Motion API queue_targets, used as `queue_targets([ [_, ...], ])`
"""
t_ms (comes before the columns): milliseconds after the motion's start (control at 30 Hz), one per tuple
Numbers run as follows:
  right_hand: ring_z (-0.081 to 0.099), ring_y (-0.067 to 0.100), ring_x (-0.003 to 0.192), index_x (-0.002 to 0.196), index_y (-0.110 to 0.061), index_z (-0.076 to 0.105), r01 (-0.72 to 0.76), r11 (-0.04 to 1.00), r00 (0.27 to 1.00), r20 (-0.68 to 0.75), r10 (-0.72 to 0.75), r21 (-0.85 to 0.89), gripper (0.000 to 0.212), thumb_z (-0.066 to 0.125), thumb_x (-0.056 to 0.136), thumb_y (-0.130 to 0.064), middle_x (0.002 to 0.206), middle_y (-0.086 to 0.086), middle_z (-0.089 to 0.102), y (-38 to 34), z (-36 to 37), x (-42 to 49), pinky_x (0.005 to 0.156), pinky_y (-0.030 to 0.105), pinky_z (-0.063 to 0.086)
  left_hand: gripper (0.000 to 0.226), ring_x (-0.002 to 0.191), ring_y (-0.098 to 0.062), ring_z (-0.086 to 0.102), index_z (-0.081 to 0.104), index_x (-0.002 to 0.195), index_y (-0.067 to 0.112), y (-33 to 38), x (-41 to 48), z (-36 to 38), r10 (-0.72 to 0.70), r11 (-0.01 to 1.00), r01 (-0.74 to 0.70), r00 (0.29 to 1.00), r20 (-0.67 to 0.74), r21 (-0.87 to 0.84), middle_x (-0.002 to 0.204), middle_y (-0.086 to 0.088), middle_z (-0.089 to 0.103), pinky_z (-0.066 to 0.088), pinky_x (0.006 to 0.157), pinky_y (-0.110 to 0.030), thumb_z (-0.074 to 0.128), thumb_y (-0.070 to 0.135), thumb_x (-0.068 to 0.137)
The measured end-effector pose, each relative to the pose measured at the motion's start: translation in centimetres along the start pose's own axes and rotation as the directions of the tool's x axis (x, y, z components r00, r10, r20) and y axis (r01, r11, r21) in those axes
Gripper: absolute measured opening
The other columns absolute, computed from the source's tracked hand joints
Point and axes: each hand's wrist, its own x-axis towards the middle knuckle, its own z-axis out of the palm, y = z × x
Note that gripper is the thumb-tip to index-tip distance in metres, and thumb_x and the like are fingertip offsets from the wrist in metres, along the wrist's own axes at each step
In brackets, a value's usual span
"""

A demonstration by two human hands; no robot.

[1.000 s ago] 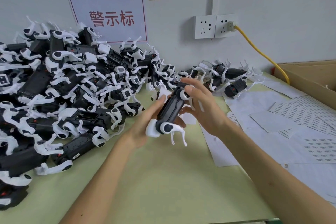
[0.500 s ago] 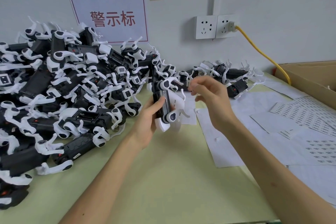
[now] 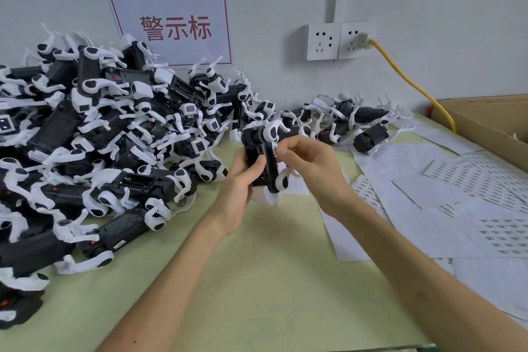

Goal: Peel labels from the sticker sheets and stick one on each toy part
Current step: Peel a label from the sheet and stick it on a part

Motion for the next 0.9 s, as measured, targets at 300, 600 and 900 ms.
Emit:
queue_targets([
  [300,0.064,0.018,0.059,0.084,-0.010,0.069,-0.023,1.000,0.999,-0.050,0.022,-0.008,0.013,0.066,0.096,-0.006,0.080,-0.003,0.069,-0.03,0.13,-0.10,0.068,0.018,0.048,0.049,0.132,-0.029,0.056,0.049,0.135,0.008,0.13,-0.41,0.30,0.056,0.994,-0.051,0.998,-0.042,0.097,0.136,-0.013,0.063,0.037,0.117,-0.056,0.060,0.030,0.092],
  [600,0.063,0.018,0.056,0.083,-0.010,0.068,-0.023,0.999,0.996,-0.085,0.020,-0.028,0.013,0.067,0.095,-0.005,0.079,-0.005,0.070,0.35,0.34,-0.16,0.069,0.020,0.050,0.049,0.129,-0.033,0.056,0.045,0.133,0.005,0.09,-0.52,0.43,0.062,0.991,-0.055,0.997,-0.056,0.119,0.133,-0.016,0.063,0.039,0.114,-0.059,0.061,0.028,0.093],
  [900,0.063,0.019,0.056,0.084,-0.005,0.066,-0.018,1.000,0.992,-0.124,0.015,-0.024,0.012,0.068,0.095,-0.007,0.077,0.000,0.071,0.64,0.56,-0.31,0.066,0.024,0.050,0.049,0.131,-0.037,0.053,0.044,0.131,0.003,-0.36,-0.36,0.55,0.084,0.988,-0.077,0.995,-0.049,0.133,0.134,-0.024,0.058,0.039,0.114,-0.058,0.060,0.028,0.092],
])
